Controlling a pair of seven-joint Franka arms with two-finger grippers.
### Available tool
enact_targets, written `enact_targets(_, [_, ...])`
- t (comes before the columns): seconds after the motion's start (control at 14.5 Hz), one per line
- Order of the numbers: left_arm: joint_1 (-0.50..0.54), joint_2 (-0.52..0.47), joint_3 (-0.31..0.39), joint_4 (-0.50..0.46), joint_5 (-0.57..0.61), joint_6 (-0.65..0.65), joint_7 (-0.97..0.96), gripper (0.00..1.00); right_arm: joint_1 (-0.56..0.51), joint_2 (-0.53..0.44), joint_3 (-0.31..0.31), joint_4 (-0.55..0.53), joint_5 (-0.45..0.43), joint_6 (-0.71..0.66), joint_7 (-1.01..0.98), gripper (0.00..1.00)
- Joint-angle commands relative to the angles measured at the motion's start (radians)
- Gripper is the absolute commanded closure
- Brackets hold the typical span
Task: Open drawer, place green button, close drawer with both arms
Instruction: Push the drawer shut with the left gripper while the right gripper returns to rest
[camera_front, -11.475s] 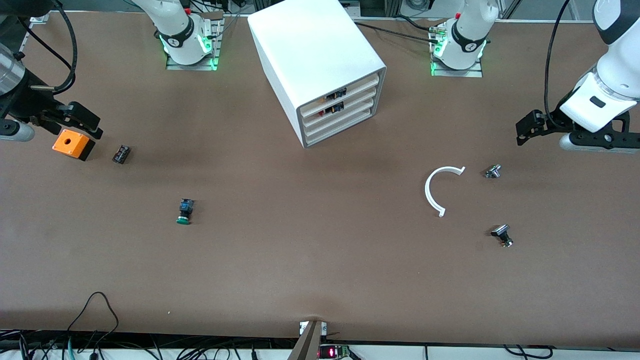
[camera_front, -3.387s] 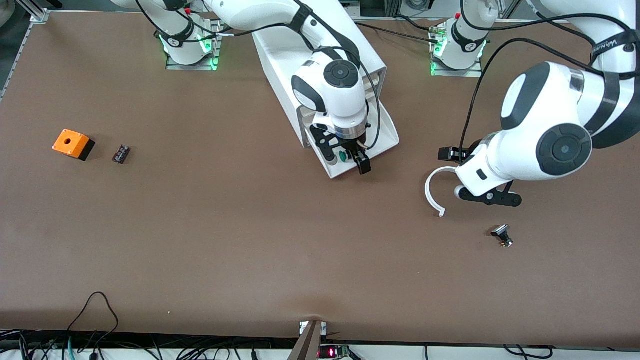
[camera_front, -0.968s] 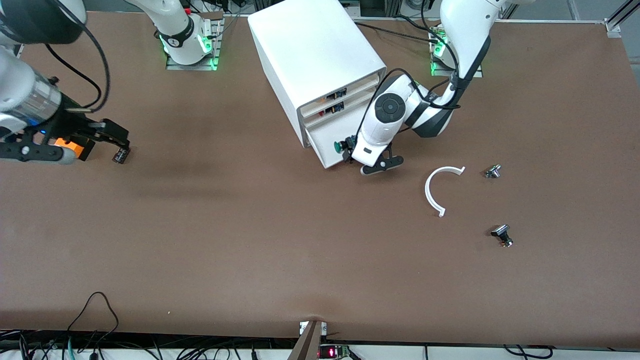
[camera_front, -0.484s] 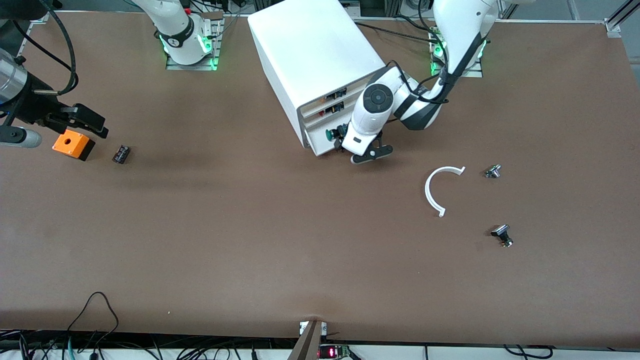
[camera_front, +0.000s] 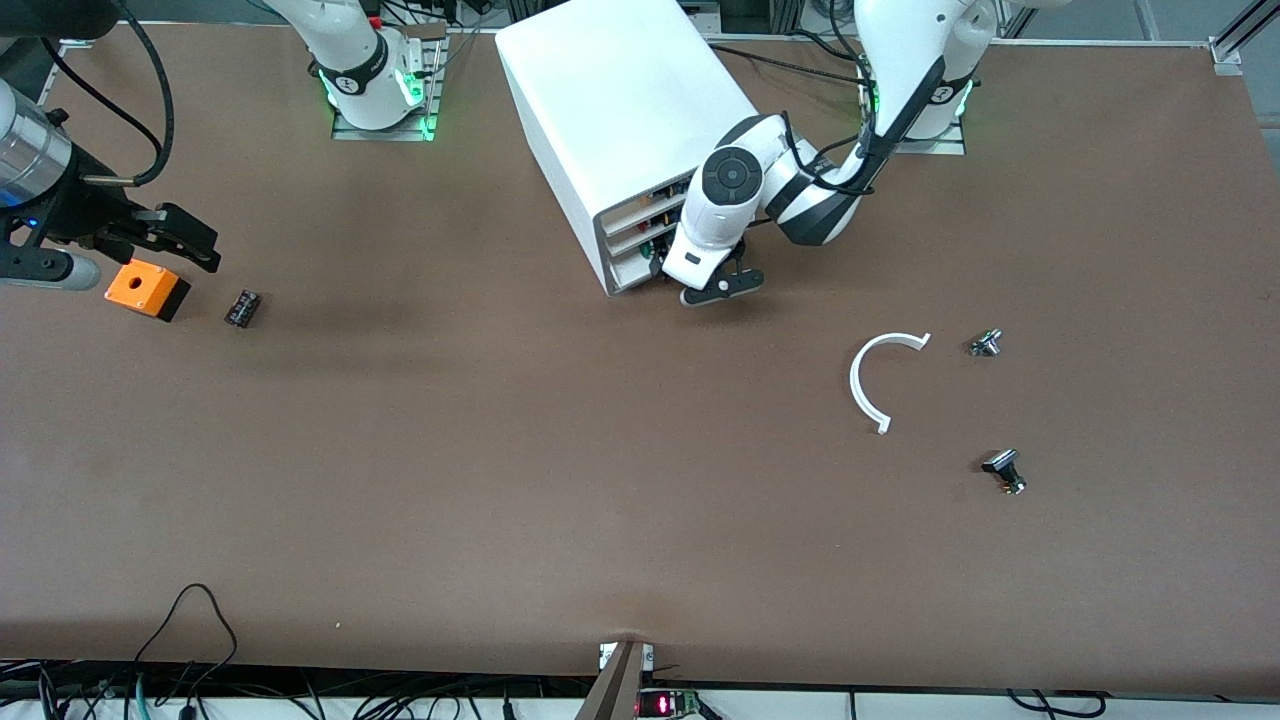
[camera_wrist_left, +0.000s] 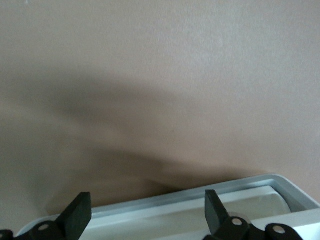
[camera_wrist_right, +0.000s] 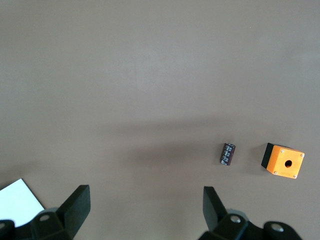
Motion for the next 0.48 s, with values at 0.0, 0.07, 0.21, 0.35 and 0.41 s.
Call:
enact_targets(0.0, [0.009, -0.026, -0.024, -0.023, -0.049, -0.014, -0.01, 0.0, -0.018, -0.019, 0.018, -0.021, -0.008, -0.002, -0.014, 0.0])
enact_targets(0.07, [0.008, -0.026, -0.025, -0.023, -0.051, -0.014, -0.01, 0.0, -0.018, -0.022, 0.018, -0.022, 0.006, 0.001, -0.017, 0.0])
enact_targets(0.21, [0.003, -0.022, -0.024, -0.023, -0.051, -0.014, -0.009, 0.0, -0.018, -0.03, 0.017, -0.024, 0.029, 0.005, -0.018, 0.0])
enact_targets(0.35, [-0.003, -0.018, -0.031, -0.023, -0.051, -0.014, -0.01, 0.0, -0.018, -0.047, 0.015, -0.031, 0.029, 0.004, -0.02, 0.0])
enact_targets(0.41, [-0.001, -0.018, -0.038, -0.021, -0.051, -0.017, -0.01, 0.0, -0.018, -0.059, 0.011, -0.047, 0.029, 0.008, -0.02, 0.0])
